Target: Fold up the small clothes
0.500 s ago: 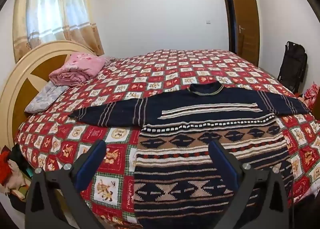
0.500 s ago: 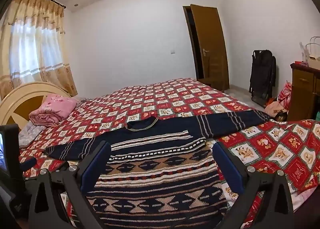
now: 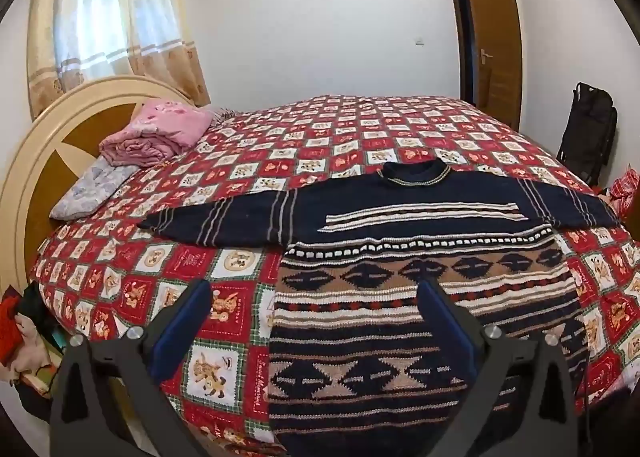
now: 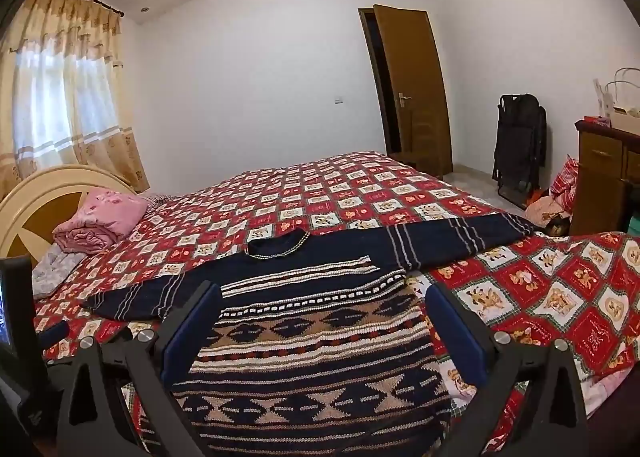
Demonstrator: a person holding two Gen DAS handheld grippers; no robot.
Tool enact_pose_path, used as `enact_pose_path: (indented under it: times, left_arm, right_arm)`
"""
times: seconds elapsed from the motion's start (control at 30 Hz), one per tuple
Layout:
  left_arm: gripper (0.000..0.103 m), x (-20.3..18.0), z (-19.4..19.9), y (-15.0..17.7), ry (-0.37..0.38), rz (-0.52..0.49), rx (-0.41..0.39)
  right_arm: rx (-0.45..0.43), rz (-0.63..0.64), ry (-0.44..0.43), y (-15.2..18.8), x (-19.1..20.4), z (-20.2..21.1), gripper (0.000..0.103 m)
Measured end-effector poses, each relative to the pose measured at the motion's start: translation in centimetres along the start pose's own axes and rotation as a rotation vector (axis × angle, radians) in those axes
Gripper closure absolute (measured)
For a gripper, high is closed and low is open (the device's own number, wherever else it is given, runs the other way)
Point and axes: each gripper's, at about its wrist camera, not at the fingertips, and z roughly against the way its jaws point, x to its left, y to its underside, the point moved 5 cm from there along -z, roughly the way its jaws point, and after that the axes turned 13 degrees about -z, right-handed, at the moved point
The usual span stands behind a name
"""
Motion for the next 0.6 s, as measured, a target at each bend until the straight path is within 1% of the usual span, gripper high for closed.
enact_pose_path:
  times: [0.17,0.33,0.6]
  left_arm:
    - [0.0,0.04,0.28,-0.02,-0.001,0.0,-0.014]
    - [0.0,-0.65,0.29,0.05,-0.004,-0.005,-0.011]
    - [0.0,-0.73,0.34,0.2,-0.005,0.0,-0.009]
  right_arm:
    - [0.003,-0.003,-0.003,0.09,-0.13,-0.01,0.001]
    - [0.011,-0.006,0.0,0.23,-0.1,-0.15,0.001]
    - [0.019,-0.011,0.001,0.28,-0.19,-0.25,0.001]
